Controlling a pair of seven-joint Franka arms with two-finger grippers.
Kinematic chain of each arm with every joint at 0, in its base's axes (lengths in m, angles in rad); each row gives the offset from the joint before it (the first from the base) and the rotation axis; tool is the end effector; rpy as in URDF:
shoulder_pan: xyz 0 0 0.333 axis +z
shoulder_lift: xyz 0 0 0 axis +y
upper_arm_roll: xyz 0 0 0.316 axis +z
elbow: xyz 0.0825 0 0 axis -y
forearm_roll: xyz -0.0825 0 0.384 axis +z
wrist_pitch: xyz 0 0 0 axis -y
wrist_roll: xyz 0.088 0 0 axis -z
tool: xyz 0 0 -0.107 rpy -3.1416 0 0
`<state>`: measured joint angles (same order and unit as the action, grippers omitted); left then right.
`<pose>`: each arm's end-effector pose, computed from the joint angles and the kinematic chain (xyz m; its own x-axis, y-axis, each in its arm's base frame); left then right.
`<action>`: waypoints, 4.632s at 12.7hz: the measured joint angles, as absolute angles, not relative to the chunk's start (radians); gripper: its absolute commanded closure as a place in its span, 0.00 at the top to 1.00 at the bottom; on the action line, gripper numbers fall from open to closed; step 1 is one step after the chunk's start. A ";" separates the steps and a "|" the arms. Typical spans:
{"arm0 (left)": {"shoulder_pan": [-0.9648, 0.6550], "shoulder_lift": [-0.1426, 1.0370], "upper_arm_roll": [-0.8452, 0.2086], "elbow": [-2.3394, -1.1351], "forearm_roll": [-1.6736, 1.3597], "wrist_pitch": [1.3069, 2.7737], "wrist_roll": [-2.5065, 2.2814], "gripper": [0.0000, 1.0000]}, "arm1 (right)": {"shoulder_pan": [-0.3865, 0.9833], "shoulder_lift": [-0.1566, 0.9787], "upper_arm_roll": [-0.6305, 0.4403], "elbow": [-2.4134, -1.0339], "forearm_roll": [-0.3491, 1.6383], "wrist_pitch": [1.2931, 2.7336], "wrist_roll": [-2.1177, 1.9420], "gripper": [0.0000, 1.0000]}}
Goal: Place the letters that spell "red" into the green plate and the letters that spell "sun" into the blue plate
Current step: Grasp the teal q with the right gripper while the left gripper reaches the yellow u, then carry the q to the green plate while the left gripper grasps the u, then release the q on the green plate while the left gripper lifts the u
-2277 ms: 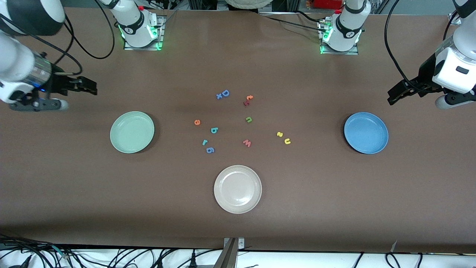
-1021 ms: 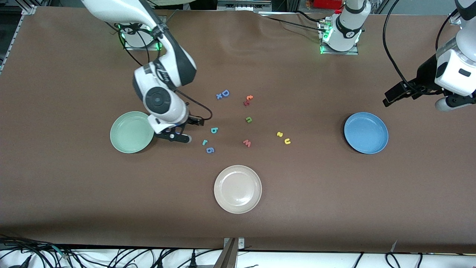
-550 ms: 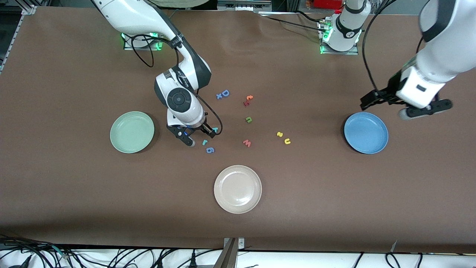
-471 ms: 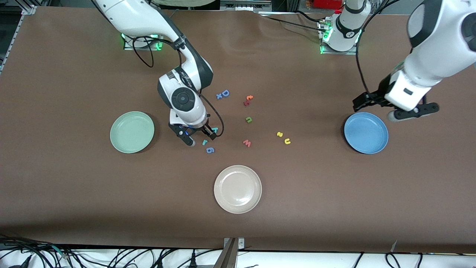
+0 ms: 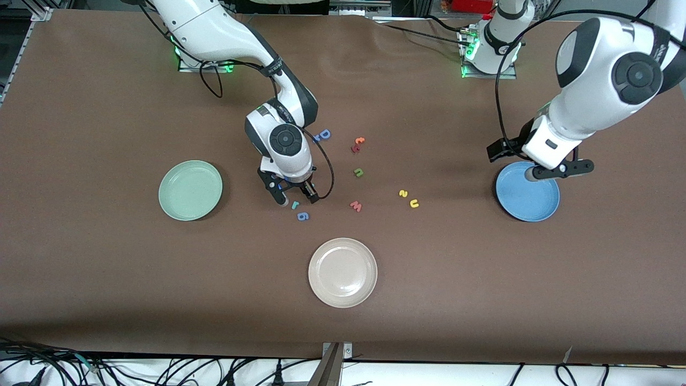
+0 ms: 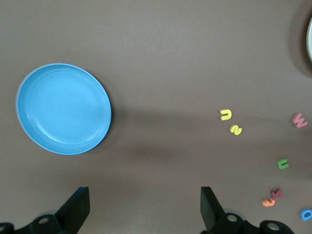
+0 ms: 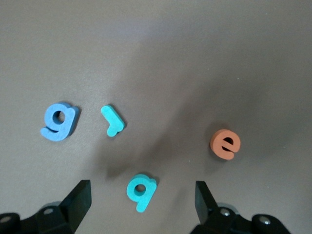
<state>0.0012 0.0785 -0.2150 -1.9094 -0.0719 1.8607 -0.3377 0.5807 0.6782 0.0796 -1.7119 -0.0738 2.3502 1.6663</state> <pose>0.5516 -0.1231 0.4454 0.9788 0.1436 -0.1463 0.1504 -0.9880 0.0360 0.5319 0.4056 0.1938 0.5656 -0.8247 0.0041 -0.8242 -0.5651 0.0368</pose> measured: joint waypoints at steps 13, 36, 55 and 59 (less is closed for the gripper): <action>-0.170 0.373 -0.210 -1.912 -0.072 2.183 -0.649 1.00 | 0.598 0.712 0.082 -1.711 -0.074 2.389 1.724 0.52; -0.413 0.613 -0.054 -1.896 -0.058 2.468 -0.878 0.99 | 0.303 0.539 0.054 -1.704 -0.078 2.012 0.505 0.08; -0.463 0.628 -0.027 -1.876 -0.006 2.478 -0.879 0.28 | 0.221 0.442 -0.048 -1.987 -0.077 2.214 0.126 1.00; -0.464 0.628 -0.027 -1.874 -0.001 2.481 -0.879 0.23 | 0.233 0.421 0.085 -1.878 -0.072 2.113 0.341 0.98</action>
